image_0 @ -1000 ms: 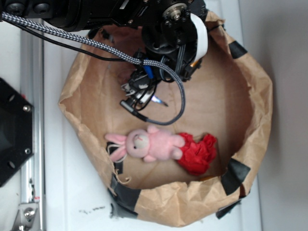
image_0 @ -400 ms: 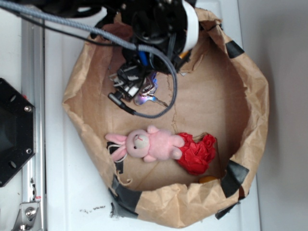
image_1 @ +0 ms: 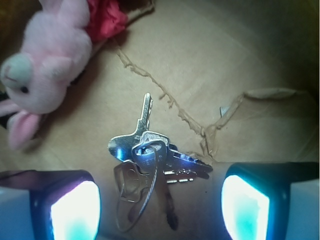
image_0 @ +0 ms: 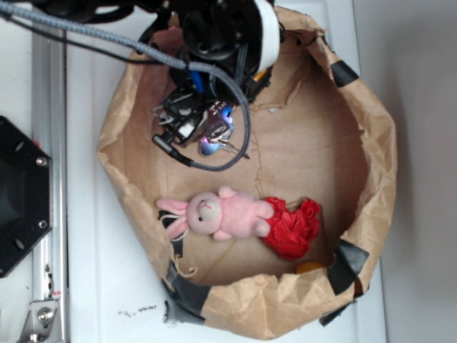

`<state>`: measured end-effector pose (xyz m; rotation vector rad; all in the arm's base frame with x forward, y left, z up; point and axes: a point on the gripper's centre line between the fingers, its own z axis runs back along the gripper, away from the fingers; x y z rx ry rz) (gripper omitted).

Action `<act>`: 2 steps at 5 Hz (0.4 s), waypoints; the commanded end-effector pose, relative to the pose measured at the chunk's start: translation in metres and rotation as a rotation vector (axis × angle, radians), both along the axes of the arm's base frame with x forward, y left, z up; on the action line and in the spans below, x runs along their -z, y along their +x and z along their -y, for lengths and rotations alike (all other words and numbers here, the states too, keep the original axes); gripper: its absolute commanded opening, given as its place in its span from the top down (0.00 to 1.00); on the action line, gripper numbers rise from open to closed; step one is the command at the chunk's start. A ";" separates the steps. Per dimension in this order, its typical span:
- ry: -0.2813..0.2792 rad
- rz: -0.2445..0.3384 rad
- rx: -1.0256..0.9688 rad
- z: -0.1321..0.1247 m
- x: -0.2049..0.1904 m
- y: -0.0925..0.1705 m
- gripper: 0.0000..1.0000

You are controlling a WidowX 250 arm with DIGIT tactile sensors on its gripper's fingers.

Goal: Grab the silver keys.

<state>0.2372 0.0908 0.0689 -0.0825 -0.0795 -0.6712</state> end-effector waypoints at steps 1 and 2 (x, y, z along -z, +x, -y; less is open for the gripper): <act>0.017 0.050 -0.005 0.010 0.009 0.003 0.00; 0.029 0.041 0.007 0.010 0.015 0.002 0.00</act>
